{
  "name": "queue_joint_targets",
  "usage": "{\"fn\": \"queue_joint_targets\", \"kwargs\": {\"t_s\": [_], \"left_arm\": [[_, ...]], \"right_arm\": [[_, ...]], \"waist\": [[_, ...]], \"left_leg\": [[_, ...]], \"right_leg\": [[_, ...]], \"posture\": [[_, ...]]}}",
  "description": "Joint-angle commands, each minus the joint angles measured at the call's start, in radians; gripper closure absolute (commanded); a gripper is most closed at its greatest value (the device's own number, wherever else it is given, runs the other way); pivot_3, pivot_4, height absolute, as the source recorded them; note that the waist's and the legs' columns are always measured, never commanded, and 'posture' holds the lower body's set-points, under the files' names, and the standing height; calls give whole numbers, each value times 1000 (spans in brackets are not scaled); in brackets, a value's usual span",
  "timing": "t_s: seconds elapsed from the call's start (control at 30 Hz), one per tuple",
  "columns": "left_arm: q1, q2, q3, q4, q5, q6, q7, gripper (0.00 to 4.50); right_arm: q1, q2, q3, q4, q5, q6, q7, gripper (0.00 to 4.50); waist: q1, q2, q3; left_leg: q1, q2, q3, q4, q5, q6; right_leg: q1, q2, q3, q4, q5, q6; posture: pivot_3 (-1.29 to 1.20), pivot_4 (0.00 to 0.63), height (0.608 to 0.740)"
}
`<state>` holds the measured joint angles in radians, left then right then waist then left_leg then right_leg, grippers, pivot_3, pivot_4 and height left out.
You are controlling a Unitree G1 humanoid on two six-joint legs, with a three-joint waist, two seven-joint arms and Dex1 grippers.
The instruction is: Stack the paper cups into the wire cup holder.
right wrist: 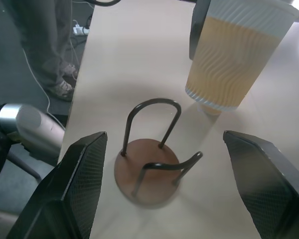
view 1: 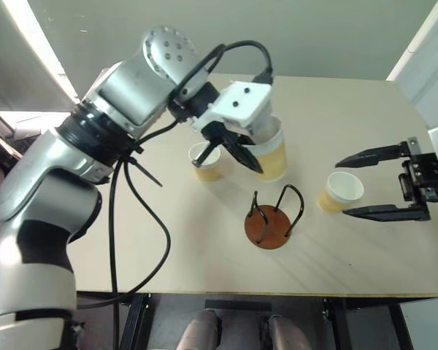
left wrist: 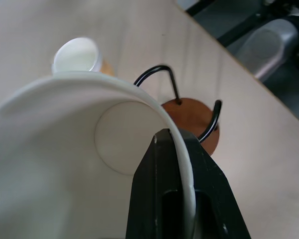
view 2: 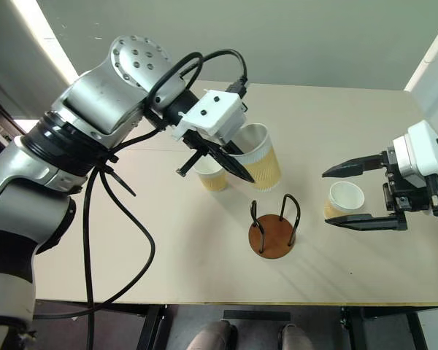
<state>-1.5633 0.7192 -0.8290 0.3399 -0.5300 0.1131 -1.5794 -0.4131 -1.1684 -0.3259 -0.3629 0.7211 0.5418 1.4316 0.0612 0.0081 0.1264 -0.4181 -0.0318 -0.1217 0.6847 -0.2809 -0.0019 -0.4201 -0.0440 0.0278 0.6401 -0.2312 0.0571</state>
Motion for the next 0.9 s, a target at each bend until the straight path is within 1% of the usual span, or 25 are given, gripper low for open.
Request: {"fn": "queue_joint_targets", "kwargs": {"t_s": [0.03,0.27,0.5,0.67,0.87,0.9], "left_arm": [[-51,-18,-17,3,-37,-36,-35,4491],[-59,-32,-88,-27,-57,-61,-35,4491],[-39,-35,-128,-77,-68,-50,-35,4491],[-31,-29,-160,-78,-30,-92,-35,4491],[-13,-49,-143,-39,29,-154,-35,4491],[-10,-55,-134,-33,33,-157,-35,4306]], "right_arm": [[23,-39,-73,-3,-4,-13,7,632],[77,-36,-102,6,-15,-39,-5,632],[108,-33,-124,-10,-9,-44,-19,632],[116,-30,-127,-15,-10,-50,-31,632],[96,-34,-103,-7,-10,-51,-44,632],[91,-33,-98,-6,-12,-55,-48,632]], "waist": [[1,0,0],[1,0,0],[4,0,0],[4,0,0],[4,0,0],[4,0,0]], "left_leg": [[0,0,0,0,0,0],[1,0,1,0,0,0],[0,0,1,1,0,1],[0,0,2,1,0,1],[0,0,2,4,0,2],[0,0,2,4,-1,2]], "right_leg": [[0,0,0,0,0,0],[0,0,1,1,0,0],[0,0,1,1,0,0],[0,0,1,2,0,0],[0,0,1,2,0,1],[0,0,1,2,0,1]], "posture": [[0,150,740],[0,150,740],[0,150,740],[0,150,740],[0,150,740],[0,150,740]]}}
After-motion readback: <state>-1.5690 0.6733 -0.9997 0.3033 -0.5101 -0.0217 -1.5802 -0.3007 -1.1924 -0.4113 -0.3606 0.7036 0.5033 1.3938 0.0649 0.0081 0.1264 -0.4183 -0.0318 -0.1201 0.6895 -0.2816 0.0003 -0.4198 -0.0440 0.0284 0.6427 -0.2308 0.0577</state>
